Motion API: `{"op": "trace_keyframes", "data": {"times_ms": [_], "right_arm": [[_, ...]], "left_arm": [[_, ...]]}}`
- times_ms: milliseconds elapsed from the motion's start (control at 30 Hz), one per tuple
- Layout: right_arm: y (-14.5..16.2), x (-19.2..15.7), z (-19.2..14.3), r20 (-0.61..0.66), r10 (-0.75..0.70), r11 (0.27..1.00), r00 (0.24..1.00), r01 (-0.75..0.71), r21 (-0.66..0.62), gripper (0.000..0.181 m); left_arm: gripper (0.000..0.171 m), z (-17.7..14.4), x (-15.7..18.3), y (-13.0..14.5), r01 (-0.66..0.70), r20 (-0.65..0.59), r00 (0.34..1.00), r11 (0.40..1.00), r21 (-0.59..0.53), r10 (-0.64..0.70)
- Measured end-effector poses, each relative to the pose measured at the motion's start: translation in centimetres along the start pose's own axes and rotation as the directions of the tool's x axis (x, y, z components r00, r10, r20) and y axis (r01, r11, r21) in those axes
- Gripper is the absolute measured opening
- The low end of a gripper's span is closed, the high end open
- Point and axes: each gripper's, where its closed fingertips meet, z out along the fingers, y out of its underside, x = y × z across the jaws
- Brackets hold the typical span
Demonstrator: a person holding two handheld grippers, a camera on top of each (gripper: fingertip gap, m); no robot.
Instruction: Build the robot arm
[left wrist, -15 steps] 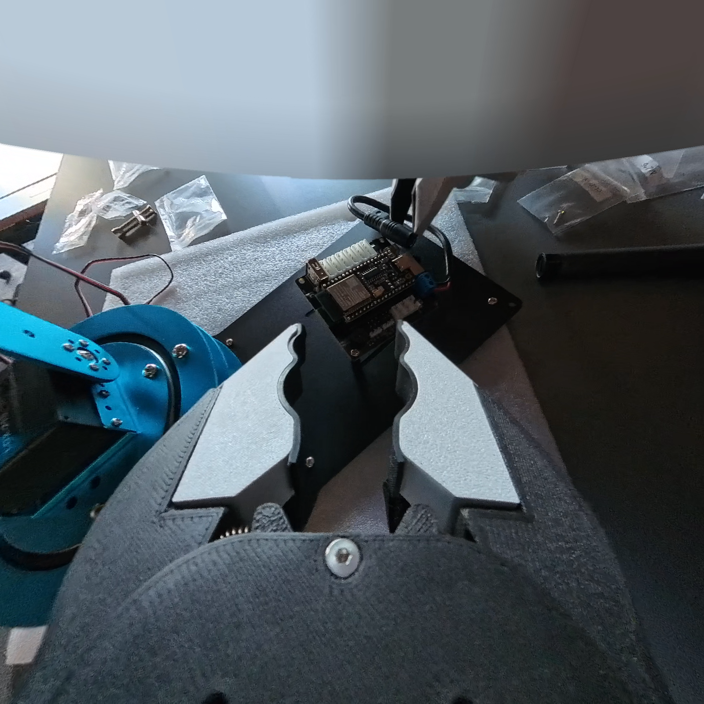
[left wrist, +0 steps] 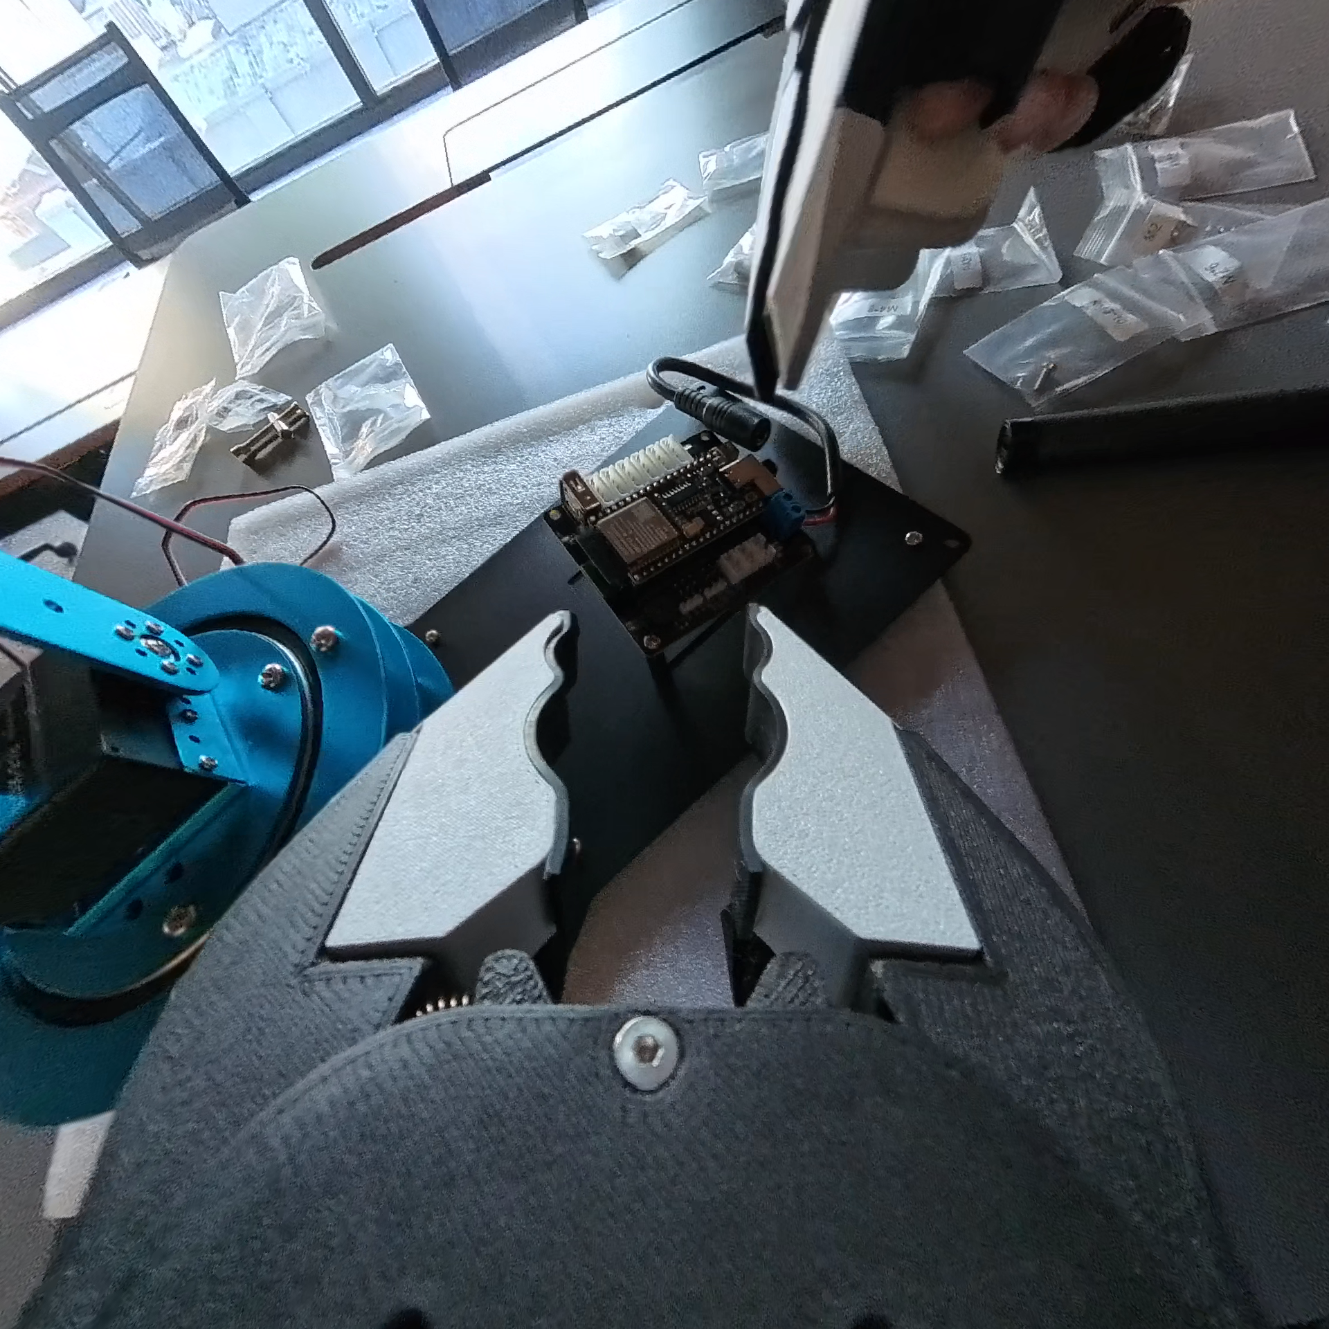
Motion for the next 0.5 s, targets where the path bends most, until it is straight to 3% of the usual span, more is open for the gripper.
{"op": "trace_keyframes", "data": {"times_ms": [67, 200, 367, 500], "right_arm": [[0.7, -0.3, -0.2, -0.064, -0.187, 0.982, 0.980, 0.187, -0.013, 0.031], [-0.2, -2.3, -0.6, -0.226, -0.419, 0.879, 0.879, 0.455, 0.143, 0.037], [0.6, -3.5, 0.6, -0.307, -0.350, 0.868, 0.885, 0.430, 0.249, 0.040], [1.3, -2.6, 1.8, -0.389, -0.353, 0.867, 0.851, 0.454, 0.207, 0.040]], "left_arm": [[0.043, -0.1, 0.0, 0.2, 0.005, 0.001, 1.000, 1.000, 0.005, -0.005], [0.040, 0.0, -0.3, 0.4, -0.012, 0.010, 1.000, 1.000, 0.010, 0.012], [0.040, -0.1, 0.3, -0.3, 0.012, -0.021, 1.000, 0.999, 0.052, -0.011], [0.041, 0.2, 0.1, 0.2, 0.023, -0.014, 1.000, 0.999, 0.034, -0.022]]}}
